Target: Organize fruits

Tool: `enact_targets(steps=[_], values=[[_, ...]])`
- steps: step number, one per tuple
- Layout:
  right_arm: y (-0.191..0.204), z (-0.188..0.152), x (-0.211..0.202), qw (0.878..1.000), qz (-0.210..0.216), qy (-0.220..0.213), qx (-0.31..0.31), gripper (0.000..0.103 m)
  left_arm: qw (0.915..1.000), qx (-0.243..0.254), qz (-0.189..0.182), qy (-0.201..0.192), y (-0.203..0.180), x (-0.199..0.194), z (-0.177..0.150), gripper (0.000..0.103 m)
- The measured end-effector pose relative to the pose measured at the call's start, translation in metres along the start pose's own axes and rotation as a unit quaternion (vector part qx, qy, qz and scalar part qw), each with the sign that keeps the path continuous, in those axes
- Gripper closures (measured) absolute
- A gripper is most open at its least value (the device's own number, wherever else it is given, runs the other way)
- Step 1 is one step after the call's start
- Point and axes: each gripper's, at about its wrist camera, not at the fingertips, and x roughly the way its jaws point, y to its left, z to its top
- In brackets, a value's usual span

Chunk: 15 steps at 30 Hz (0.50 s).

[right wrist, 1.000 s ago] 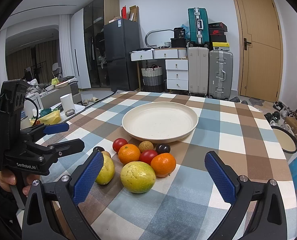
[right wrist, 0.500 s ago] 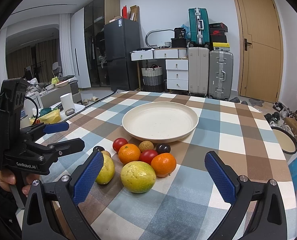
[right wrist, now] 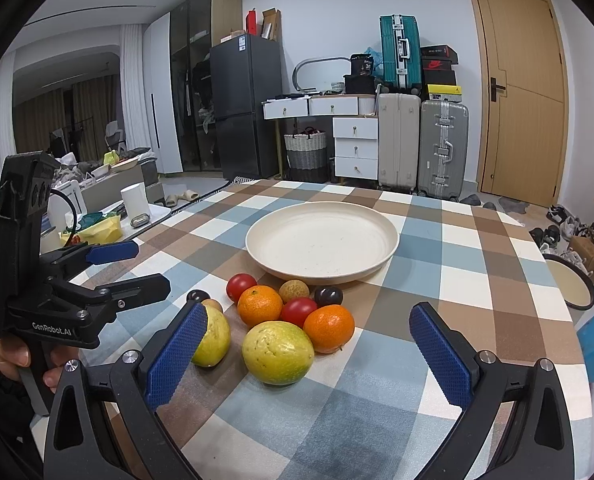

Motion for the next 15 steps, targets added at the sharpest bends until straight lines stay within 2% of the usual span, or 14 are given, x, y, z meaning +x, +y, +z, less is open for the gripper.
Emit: enact_targets(steps=[15], values=[[-0.0020,0.0006,-0.0003,1.000,-0.018,0.001,0.009,0.000,1.0000,0.001,0.001,0.000,-0.0002,0.0001,0.0000,0.001]])
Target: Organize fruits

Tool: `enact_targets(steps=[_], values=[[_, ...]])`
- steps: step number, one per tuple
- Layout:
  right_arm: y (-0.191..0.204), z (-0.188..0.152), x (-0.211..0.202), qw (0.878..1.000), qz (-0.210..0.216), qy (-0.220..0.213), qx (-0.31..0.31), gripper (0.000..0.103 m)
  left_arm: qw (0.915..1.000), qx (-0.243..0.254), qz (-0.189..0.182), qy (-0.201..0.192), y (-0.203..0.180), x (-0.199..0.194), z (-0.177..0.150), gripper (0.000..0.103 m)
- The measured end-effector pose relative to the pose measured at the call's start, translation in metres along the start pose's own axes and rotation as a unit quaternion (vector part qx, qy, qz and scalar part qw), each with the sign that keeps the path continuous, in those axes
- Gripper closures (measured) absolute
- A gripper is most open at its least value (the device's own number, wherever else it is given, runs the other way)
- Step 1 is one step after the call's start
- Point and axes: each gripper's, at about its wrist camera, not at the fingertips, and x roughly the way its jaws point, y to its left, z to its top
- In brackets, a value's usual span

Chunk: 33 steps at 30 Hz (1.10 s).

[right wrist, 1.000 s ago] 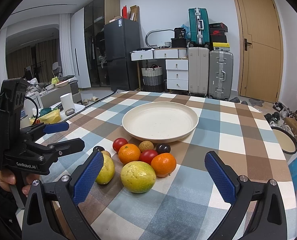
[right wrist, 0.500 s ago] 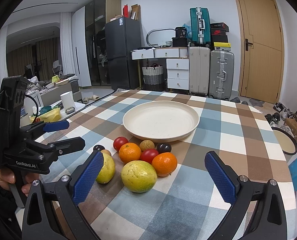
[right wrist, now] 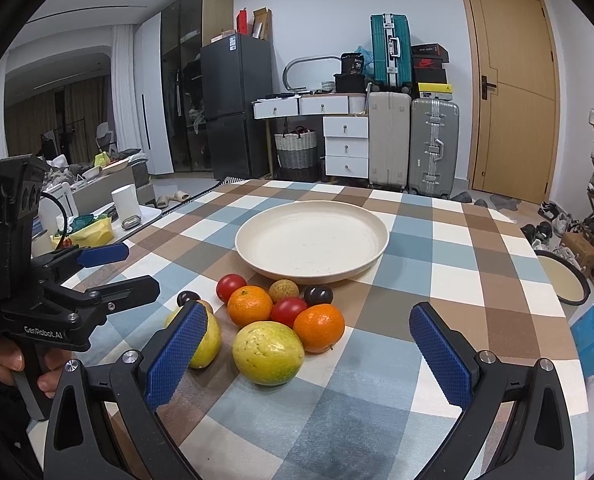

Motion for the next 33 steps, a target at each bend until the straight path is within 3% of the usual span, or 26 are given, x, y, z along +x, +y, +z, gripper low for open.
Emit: enact_targets(steps=[27,33], values=[[-0.001,0.001,0.010,1.000,-0.014,0.022,0.008,0.000,1.0000,0.002,0.003,0.000,0.004,-0.003,0.001,0.001],[-0.003,0.002,0.015,0.999,-0.020,0.047,0.016,0.000,0.9997,0.006,-0.010,0.020,0.007,-0.002,0.005,0.001]])
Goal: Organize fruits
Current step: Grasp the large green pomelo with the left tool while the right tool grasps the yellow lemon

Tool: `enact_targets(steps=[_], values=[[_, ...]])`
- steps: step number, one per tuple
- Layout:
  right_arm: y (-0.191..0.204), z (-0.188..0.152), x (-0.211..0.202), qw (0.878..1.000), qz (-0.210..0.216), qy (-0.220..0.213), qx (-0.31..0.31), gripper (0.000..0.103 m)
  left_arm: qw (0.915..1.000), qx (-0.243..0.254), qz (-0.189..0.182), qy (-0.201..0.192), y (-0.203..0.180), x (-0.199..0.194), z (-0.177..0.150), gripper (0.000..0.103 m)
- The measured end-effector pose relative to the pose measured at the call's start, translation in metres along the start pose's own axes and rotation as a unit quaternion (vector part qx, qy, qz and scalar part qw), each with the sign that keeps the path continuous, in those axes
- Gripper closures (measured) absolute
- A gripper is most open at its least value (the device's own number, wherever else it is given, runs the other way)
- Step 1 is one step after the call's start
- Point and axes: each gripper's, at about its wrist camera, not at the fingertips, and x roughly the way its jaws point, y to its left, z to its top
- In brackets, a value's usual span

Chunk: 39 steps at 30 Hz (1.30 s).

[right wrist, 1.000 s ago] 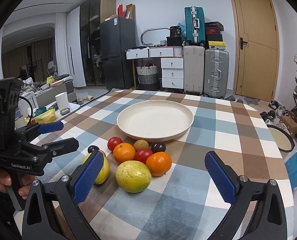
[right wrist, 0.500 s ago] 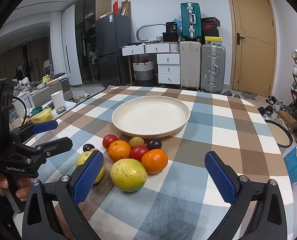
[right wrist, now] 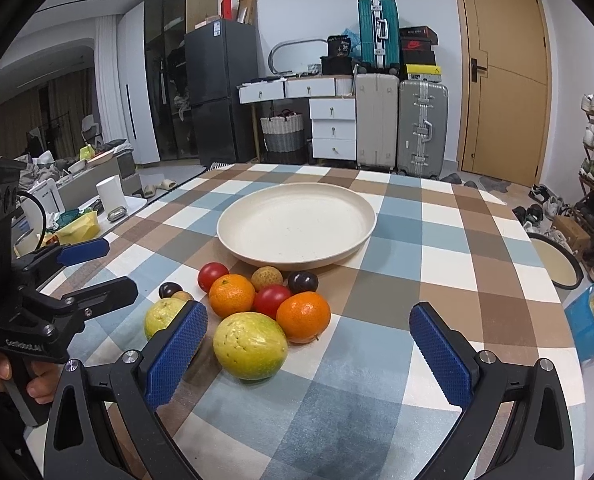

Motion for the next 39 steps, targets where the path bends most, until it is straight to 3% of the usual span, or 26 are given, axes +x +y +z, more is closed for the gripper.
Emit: enact_targets(steps=[9,17,21,24,28,32,39], values=[[0.001,-0.003,0.017,0.997,0.032,0.064,0.012,0.000,0.9980,0.036,-0.028,0.044,-0.015,0.012,-0.007,0.002],[0.008,-0.007,0.032,0.993,0.056,0.103,0.017,0.001,0.9942,0.048,-0.058,0.077,-0.029,0.025,-0.013,0.021],[0.010,-0.009,0.037,0.991,0.066,0.113,0.013,0.011,0.9924,0.052,-0.062,0.093,-0.033,0.033,-0.017,0.034],[0.010,-0.011,0.041,0.990,0.069,0.124,0.018,0.019,0.9901,0.055,-0.074,0.106,-0.038,0.038,-0.020,0.038],[0.009,-0.013,0.043,0.988,0.076,0.129,0.023,0.023,0.9889,0.053,-0.079,0.114,-0.040,0.042,-0.020,0.042],[0.009,-0.013,0.046,0.987,0.084,0.136,0.028,0.028,0.9874,0.052,-0.091,0.118,-0.043,0.043,-0.020,0.052],[0.009,-0.013,0.050,0.984,0.101,0.140,0.040,0.039,0.9875,0.047,-0.102,0.110,-0.041,0.040,-0.018,0.054]])
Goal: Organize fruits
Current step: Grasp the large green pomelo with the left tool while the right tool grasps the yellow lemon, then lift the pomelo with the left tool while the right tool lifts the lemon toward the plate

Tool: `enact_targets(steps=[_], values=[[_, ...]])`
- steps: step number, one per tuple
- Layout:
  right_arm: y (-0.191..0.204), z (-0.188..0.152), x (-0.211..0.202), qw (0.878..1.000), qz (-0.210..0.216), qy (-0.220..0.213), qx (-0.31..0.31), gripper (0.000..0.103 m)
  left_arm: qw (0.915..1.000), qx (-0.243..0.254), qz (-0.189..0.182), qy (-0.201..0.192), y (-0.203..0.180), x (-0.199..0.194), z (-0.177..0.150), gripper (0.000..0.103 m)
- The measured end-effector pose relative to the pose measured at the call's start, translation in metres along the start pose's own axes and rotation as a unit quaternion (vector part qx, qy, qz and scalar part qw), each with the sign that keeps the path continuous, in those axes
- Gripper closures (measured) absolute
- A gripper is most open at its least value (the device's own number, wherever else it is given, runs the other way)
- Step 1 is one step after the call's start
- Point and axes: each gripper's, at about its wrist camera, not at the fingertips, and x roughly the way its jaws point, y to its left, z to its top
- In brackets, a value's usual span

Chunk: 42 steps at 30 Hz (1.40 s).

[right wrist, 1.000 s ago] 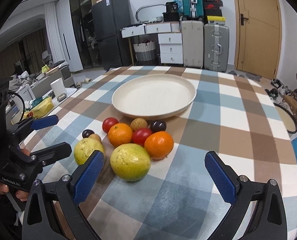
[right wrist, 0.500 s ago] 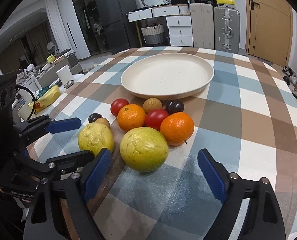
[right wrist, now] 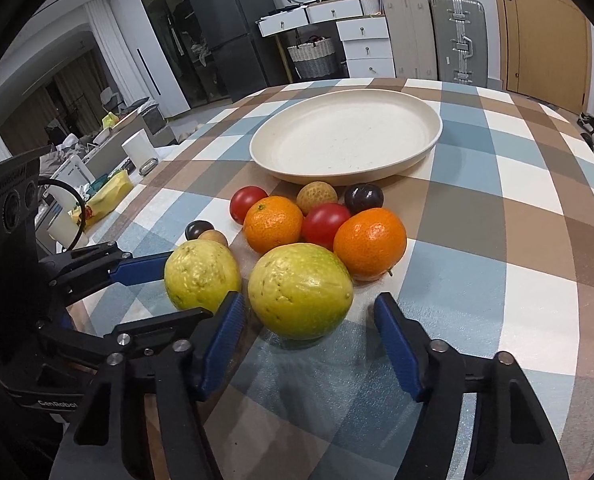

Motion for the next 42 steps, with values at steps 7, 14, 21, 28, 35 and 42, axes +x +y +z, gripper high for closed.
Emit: enact_targets(steps=[7,14,21,28,35,42], values=[[0.000,0.000,0.001,1.000,0.008,-0.001,0.009,0.042,0.9999,0.006,-0.011,-0.008,-0.002,-0.005,-0.001,0.055],[0.000,0.002,0.003,1.000,0.009,-0.001,0.010,0.049,0.9998,0.012,-0.011,-0.007,-0.004,-0.007,-0.003,0.055],[0.000,-0.002,-0.001,1.000,0.010,-0.002,0.005,0.052,0.9995,0.009,-0.024,0.018,-0.007,0.003,-0.004,0.055],[0.003,-0.005,-0.004,1.000,0.019,0.000,-0.011,0.052,0.9997,0.010,-0.019,0.011,-0.009,0.004,-0.002,0.055],[0.003,-0.005,-0.012,1.000,0.013,-0.019,-0.015,0.052,0.9991,0.021,-0.026,-0.026,-0.013,-0.011,-0.001,0.055],[0.000,0.002,-0.030,0.998,0.014,-0.056,-0.008,0.052,0.9979,0.004,-0.018,-0.063,-0.004,-0.030,0.007,0.055]])
